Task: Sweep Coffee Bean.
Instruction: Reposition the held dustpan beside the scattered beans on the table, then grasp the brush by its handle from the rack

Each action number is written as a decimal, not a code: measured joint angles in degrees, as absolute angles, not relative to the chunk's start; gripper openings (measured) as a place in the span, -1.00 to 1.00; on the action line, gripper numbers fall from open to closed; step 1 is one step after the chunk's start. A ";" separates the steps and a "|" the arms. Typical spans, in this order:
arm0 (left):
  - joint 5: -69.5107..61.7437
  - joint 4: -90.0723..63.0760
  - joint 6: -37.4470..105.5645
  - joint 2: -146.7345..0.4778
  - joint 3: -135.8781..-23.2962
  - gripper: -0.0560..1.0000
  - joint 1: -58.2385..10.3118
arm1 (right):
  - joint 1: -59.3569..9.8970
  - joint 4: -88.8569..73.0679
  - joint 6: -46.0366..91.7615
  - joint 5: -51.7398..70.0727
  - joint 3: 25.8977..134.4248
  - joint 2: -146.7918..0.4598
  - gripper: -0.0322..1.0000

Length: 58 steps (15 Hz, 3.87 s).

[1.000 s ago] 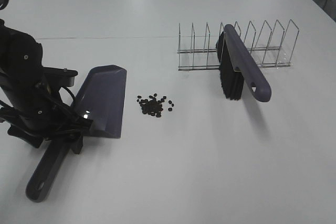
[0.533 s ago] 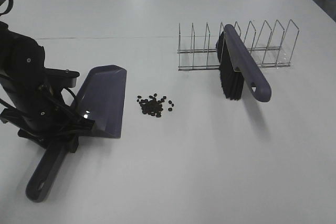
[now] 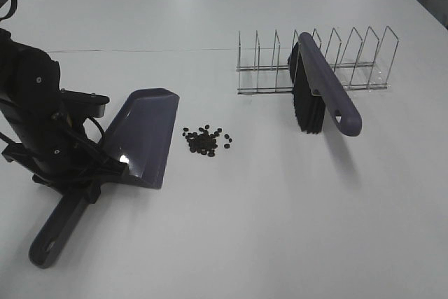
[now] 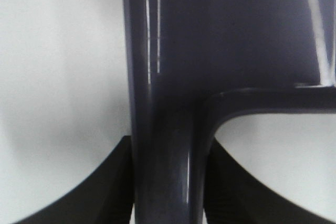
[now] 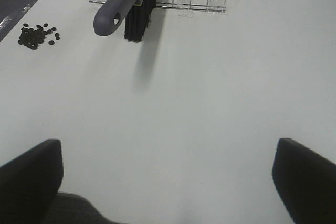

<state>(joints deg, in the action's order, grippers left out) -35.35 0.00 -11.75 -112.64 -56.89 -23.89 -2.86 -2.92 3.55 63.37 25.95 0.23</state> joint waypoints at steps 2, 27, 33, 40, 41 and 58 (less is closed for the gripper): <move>-35.52 0.00 -11.75 -112.64 -56.89 -0.26 -23.89 | -2.86 -2.92 3.55 63.37 25.95 0.23 0.97; -37.18 0.00 -11.57 -112.64 -57.01 -0.26 -23.89 | -2.86 -10.54 2.98 49.85 65.89 -78.67 0.96; -37.18 0.00 -11.57 -112.64 -57.01 -0.26 -23.89 | -2.86 -18.33 2.98 61.13 90.24 -105.94 0.96; -37.24 0.34 -11.57 -112.59 -57.01 -0.26 -23.89 | -8.08 -10.14 -2.06 69.50 118.14 -133.44 0.94; -37.24 0.52 -11.57 -112.59 -57.01 -0.26 -23.89 | -8.54 -9.91 -2.58 69.56 119.40 -135.33 0.94; -36.90 2.29 -11.34 -112.59 -57.01 -0.26 -23.89 | -8.65 -6.82 -3.72 69.84 119.69 -140.20 -0.38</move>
<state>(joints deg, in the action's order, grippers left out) -36.90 2.29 -11.34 -112.59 -57.01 -23.89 -8.65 -6.82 -3.72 69.84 119.69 -140.20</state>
